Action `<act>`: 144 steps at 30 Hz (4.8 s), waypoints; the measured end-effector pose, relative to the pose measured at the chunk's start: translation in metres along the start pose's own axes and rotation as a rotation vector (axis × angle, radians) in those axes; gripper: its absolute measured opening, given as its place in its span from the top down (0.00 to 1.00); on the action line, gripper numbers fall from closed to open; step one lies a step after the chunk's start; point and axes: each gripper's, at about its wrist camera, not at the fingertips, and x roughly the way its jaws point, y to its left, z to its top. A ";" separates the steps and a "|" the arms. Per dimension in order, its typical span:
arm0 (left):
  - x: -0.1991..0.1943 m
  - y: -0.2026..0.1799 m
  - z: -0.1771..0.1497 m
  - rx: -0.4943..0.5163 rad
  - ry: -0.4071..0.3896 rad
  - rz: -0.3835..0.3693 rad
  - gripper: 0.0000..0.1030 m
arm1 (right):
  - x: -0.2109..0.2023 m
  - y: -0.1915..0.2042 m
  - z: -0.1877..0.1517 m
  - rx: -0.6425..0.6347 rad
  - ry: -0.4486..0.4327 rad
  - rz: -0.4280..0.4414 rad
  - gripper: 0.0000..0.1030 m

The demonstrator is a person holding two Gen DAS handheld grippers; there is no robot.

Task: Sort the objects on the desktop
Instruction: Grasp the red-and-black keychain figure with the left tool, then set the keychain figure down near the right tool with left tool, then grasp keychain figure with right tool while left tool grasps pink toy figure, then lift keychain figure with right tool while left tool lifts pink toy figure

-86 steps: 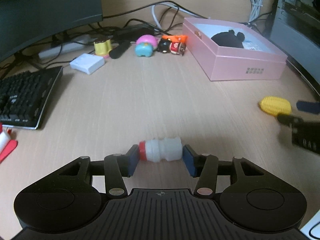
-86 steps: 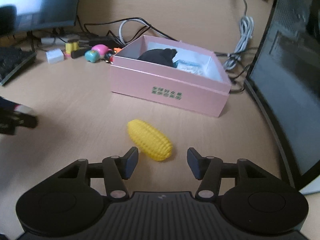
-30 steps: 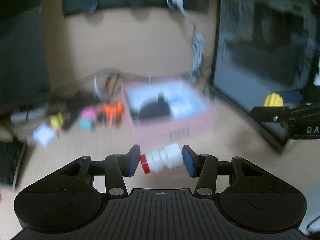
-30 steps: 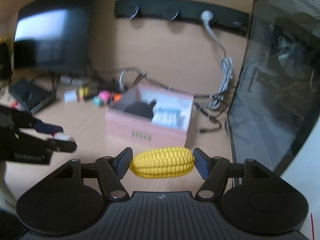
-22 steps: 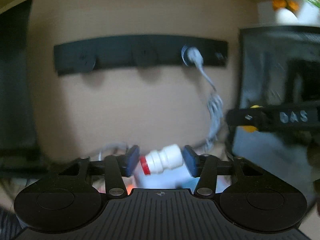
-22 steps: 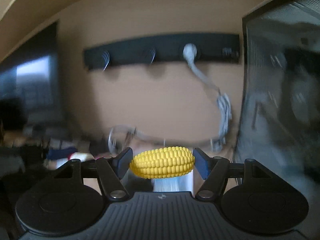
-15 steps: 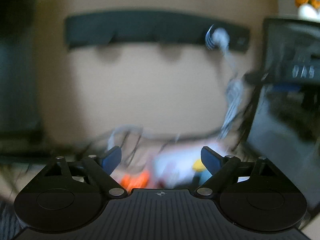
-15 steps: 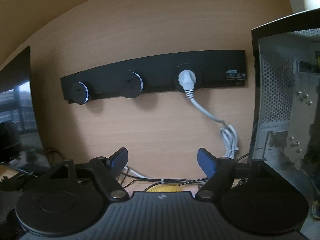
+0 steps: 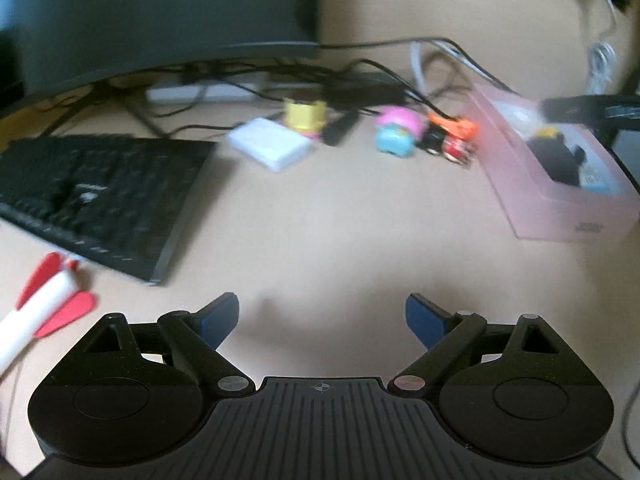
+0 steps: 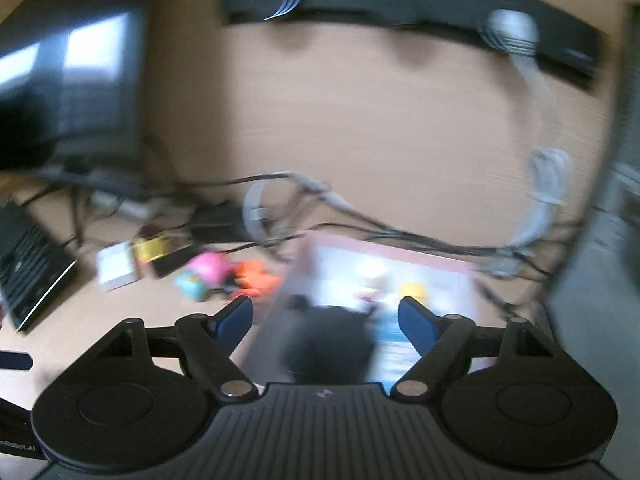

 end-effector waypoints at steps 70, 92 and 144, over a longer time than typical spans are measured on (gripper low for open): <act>0.005 -0.148 -0.011 0.460 -0.063 -0.384 0.67 | -0.105 -0.055 -0.140 0.245 0.138 -0.142 0.31; -0.018 -0.054 -0.037 0.195 0.018 -0.094 0.27 | -0.033 0.018 -0.124 -0.048 0.138 0.122 0.17; -0.033 -0.151 -0.065 0.311 -0.003 -0.194 0.31 | -0.121 -0.046 -0.163 0.039 0.139 -0.003 0.36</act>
